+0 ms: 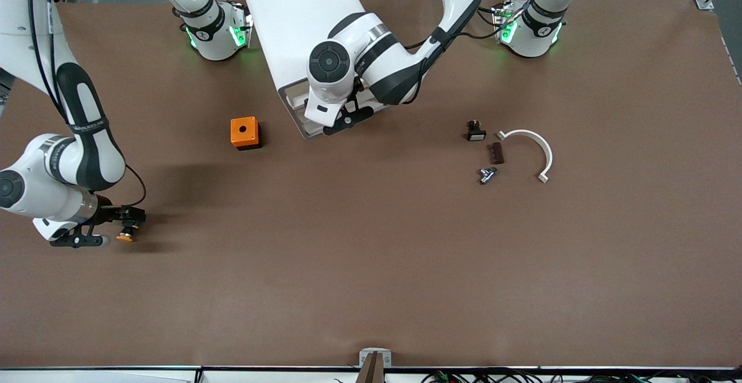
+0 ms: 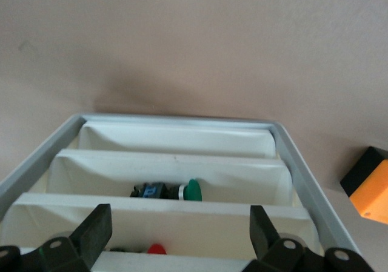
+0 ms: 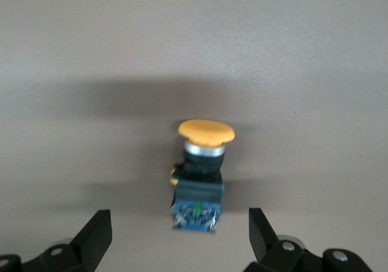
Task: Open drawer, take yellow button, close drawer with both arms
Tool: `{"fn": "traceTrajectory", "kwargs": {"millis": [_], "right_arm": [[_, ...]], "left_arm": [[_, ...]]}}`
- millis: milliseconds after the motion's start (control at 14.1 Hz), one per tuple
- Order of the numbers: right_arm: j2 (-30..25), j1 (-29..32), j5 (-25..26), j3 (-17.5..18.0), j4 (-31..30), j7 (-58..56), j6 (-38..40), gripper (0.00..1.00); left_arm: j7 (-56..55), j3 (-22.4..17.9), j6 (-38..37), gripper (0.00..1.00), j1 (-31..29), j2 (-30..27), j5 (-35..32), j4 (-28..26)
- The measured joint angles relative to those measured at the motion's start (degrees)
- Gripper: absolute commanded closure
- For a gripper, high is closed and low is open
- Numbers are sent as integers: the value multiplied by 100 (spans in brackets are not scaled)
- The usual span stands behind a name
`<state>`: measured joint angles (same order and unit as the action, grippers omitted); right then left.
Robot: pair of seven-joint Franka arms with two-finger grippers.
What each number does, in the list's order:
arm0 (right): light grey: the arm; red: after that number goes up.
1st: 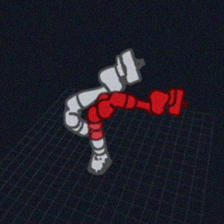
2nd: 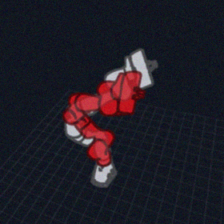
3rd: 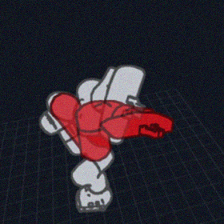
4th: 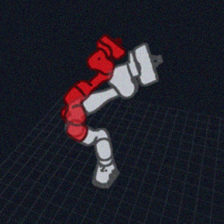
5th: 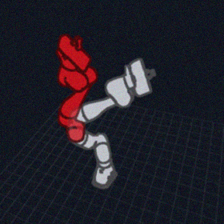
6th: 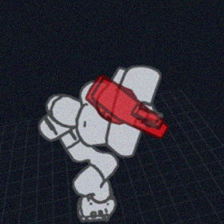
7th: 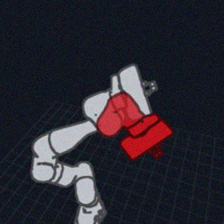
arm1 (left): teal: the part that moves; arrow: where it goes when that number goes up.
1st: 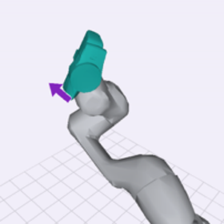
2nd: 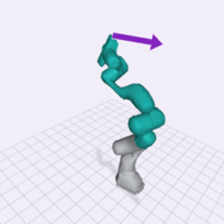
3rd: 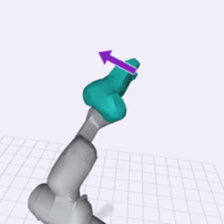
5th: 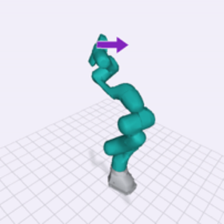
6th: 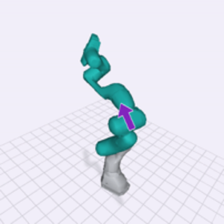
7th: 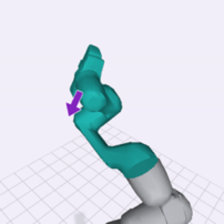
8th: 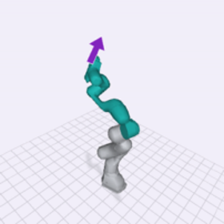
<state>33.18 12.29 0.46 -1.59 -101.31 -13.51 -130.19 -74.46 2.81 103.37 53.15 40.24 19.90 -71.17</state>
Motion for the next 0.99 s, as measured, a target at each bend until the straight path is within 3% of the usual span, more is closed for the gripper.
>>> {"fn": "traceTrajectory", "kwargs": {"millis": [568,993], "right_arm": [[-1633,-317,-11,67,354,0,2472,0],[-2453,-323,-11,52,447,417,3612,0]], "left_arm": [[-163,-12,-14,0,-53,12,821,-235],[-328,-20,-15,0,-80,13,748,-272]]}}
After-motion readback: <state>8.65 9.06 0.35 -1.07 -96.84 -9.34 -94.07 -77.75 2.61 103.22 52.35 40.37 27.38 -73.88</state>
